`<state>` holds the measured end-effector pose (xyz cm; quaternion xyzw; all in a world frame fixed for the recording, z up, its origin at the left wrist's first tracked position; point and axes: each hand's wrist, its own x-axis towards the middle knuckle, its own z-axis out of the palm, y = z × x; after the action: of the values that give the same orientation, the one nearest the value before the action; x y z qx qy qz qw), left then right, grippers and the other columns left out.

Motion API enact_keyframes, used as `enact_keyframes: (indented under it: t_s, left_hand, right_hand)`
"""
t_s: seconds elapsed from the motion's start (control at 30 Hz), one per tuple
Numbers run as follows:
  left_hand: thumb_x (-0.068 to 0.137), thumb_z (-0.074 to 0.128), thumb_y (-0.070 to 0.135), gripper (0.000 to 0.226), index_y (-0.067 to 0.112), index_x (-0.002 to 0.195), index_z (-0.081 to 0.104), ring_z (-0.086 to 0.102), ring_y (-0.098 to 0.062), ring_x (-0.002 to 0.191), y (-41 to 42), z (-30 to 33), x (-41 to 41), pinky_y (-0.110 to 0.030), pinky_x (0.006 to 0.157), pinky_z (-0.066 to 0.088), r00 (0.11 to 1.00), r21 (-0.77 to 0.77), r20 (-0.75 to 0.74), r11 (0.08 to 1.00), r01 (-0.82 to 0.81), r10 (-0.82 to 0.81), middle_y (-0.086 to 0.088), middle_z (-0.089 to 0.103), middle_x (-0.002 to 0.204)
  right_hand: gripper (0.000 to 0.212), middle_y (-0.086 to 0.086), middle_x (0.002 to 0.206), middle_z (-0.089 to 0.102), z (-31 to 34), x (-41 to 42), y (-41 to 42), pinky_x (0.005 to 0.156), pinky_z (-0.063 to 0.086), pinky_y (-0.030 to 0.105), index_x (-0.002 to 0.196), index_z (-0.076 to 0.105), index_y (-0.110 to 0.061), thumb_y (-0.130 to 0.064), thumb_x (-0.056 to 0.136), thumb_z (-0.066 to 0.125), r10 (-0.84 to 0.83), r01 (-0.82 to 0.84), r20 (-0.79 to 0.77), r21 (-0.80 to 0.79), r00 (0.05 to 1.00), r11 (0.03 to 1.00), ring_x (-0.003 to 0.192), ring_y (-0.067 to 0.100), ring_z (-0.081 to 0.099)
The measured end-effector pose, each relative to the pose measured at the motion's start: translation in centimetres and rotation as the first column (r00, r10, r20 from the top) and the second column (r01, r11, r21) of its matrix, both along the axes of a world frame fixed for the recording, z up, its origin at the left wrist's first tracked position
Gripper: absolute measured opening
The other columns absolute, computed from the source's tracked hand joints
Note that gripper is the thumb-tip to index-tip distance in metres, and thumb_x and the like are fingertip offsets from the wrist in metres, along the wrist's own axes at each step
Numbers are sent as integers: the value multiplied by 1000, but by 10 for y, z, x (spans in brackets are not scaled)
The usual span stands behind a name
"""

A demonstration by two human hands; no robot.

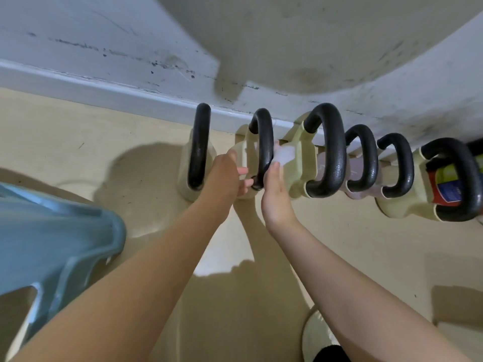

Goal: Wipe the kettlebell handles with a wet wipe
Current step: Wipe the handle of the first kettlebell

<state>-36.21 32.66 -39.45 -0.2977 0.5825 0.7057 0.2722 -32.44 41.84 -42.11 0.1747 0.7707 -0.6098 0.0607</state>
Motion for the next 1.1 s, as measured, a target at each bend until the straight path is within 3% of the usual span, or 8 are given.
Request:
enact_keyframes:
  t_s: [0.1, 0.2, 0.33, 0.57, 0.73, 0.87, 1.0, 1.1]
  left_hand:
    - [97, 25, 36, 26, 23, 92, 47, 58, -21, 84, 2, 3, 4, -35, 88, 46, 995, -65, -58, 995, 81, -85, -5, 58, 102]
    - [96, 23, 37, 30, 23, 80, 44, 44, -22, 84, 4, 3, 9, -33, 79, 37, 984, -112, -136, 988, 104, -119, -3, 49, 87]
    - [93, 22, 46, 34, 24, 81, 46, 47, -27, 86, 1, 4, 12, -34, 83, 35, 988, -123, -114, 988, 93, -107, -15, 49, 94]
    - [98, 21, 47, 54, 11, 123, 53, 58, -13, 89, -6, 8, 14, -22, 71, 38, 984, -142, -147, 987, 80, -101, -2, 63, 101]
    - [97, 25, 47, 47, 14, 108, 56, 49, -6, 69, -7, 9, 10, -24, 76, 35, 986, -105, -155, 994, 43, -59, 5, 53, 76]
    - [94, 29, 51, 48, 15, 80, 57, 51, -9, 70, -12, 6, 8, -27, 78, 36, 993, -82, -120, 996, -25, 15, 6, 55, 72]
    - [93, 30, 54, 47, 19, 75, 56, 55, -12, 78, -8, 0, 9, -27, 82, 39, 990, -128, -134, 990, -56, 38, 5, 59, 79]
    - [94, 26, 53, 53, 15, 93, 63, 61, -18, 94, -2, -2, 11, -29, 92, 43, 989, -117, -146, 993, -20, 2, -2, 66, 97]
  right_hand:
    - [41, 6, 144, 37, -10, 10, 9, 113, 12, 11, 138, 36, -12, -24, 101, 22, 107, -77, -102, 266, 989, 961, 139, 14, 22]
    - [56, 1, 156, -2, -18, 8, 17, 112, -2, 9, 148, 5, -15, -17, 97, 29, 347, -220, -200, 472, 916, 853, 142, -1, -11]
    - [51, -3, 155, -5, -17, -10, 29, 118, 16, 43, 146, 11, -30, -33, 98, 27, 444, -236, -178, 647, 878, 725, 145, 12, -3]
    - [59, 13, 126, 60, -3, -24, 63, 114, 13, 43, 90, 71, -15, -51, 95, 24, 911, -221, 195, 968, 363, -119, 133, 30, 28]
    - [31, 15, 118, 63, -3, -38, 51, 113, 24, 43, 82, 65, -13, -34, 93, 45, 829, -144, 65, 989, 555, 19, 127, 35, 47]
    - [18, 9, 105, 67, -7, -35, 61, 115, 18, 43, 86, 70, -15, -22, 86, 53, 934, -94, 173, 984, 312, -151, 121, 32, 50]
    - [45, 14, 137, 50, 12, -57, 53, 115, 19, 43, 124, 56, -9, -32, 94, 31, 793, -357, 56, 910, 606, 209, 139, 32, 30]
    - [46, 12, 140, 48, 6, -47, 47, 116, 18, 46, 125, 55, -9, -34, 95, 31, 807, -406, 16, 870, 591, 280, 141, 34, 22]
